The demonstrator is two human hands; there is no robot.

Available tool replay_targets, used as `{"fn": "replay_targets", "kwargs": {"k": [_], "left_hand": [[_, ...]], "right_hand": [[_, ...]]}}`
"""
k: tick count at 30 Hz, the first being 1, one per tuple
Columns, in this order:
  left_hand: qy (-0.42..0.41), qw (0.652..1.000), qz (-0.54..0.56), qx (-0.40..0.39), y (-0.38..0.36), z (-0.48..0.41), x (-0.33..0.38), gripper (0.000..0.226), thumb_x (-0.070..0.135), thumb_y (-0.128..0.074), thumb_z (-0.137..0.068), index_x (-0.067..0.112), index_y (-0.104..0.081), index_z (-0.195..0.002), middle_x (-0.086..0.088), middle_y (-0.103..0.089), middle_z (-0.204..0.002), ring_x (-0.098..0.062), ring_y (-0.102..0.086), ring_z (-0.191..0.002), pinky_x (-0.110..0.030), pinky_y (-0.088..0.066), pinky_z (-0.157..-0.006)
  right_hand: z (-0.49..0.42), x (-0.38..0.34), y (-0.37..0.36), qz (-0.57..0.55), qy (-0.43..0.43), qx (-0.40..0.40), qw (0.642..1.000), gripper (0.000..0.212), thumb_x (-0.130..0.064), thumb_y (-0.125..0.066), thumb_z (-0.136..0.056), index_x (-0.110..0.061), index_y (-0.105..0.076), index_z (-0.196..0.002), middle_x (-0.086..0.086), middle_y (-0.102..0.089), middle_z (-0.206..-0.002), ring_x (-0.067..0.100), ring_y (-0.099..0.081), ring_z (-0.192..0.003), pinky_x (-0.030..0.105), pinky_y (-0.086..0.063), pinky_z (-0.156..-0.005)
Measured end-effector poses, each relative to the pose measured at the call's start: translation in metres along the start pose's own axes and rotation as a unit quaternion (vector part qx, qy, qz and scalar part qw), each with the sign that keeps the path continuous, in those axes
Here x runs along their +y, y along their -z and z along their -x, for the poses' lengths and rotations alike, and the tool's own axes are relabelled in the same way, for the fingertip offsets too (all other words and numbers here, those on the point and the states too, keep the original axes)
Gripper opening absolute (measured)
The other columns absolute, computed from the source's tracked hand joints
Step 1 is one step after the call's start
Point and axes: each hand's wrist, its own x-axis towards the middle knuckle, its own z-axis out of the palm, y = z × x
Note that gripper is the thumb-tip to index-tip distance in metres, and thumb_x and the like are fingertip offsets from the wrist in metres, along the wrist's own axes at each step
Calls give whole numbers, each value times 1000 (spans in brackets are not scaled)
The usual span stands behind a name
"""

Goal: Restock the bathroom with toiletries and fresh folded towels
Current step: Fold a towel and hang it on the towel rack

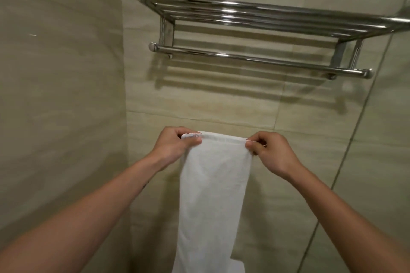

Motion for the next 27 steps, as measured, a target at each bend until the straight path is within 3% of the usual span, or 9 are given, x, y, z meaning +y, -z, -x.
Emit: {"fn": "replay_targets", "kwargs": {"k": [2,6,9,11,15,17,20,23,27], "left_hand": [[-12,1000,-20,-21,9,-9,9,16,4,-75,-84,7,-78,-99,5,-74,-94,11,-65,-72,-5,-46,-65],[-37,996,-73,-41,27,-27,27,16,5,-72,-87,15,-78,-97,14,-74,-90,10,-64,-74,-5,-46,-67],[-48,993,-96,-40,35,-37,40,15,7,-73,-86,18,-78,-96,19,-72,-82,12,-62,-67,-8,-46,-66],[-66,992,-104,-24,38,-42,48,14,6,-74,-85,14,-78,-96,21,-69,-75,14,-58,-57,-5,-42,-58],[-87,993,-73,18,40,-50,62,10,7,-72,-87,14,-78,-89,3,-73,-70,-2,-52,-39,-13,-39,-45],[-88,994,-63,25,42,-57,67,14,9,-69,-89,19,-77,-86,-3,-72,-64,-13,-62,-46,-21,-43,-45],[-89,995,-37,30,43,-71,76,16,5,-61,-95,16,-72,-92,-16,-72,-75,-25,-70,-60,-29,-50,-48],[-98,994,-24,40,45,-84,89,11,2,-56,-96,12,-60,-96,-14,-64,-94,-29,-71,-64,-33,-52,-50],[-121,991,-34,46,50,-100,104,28,0,-53,-96,22,-39,-86,-11,-58,-84,-27,-68,-60,-37,-52,-53]], "right_hand": [[-7,-6,3,28,7,13,999,15,-17,-66,-91,-22,-69,-77,-12,-70,-79,0,-63,-71,14,-47,-67],[-22,-20,8,15,12,30,999,14,-16,-63,-93,-15,-69,-81,-2,-72,-78,10,-67,-63,31,-57,-68],[-30,-33,12,6,33,49,998,15,-11,-61,-94,-12,-66,-80,3,-70,-72,9,-66,-58,18,-51,-63],[-35,-41,15,-3,49,58,997,15,-10,-61,-94,-12,-65,-80,2,-69,-73,13,-66,-56,19,-50,-60],[-48,-54,19,-15,73,81,994,10,-10,-61,-95,-14,-64,-86,3,-68,-79,16,-67,-56,27,-54,-60],[-53,-61,22,-29,81,97,992,6,-13,-60,-95,-18,-62,-93,3,-68,-83,14,-68,-60,30,-55,-62],[-60,-69,26,-20,95,111,989,6,-14,-55,-98,-20,-54,-99,0,-66,-86,10,-68,-70,29,-54,-66],[-71,-77,30,2,120,105,987,20,0,-47,-96,-16,-56,-88,2,-65,-82,12,-66,-71,36,-56,-72],[-90,-88,37,60,130,116,983,34,5,-45,-92,-18,-69,-88,-4,-68,-94,11,-66,-75,30,-55,-74]]}}
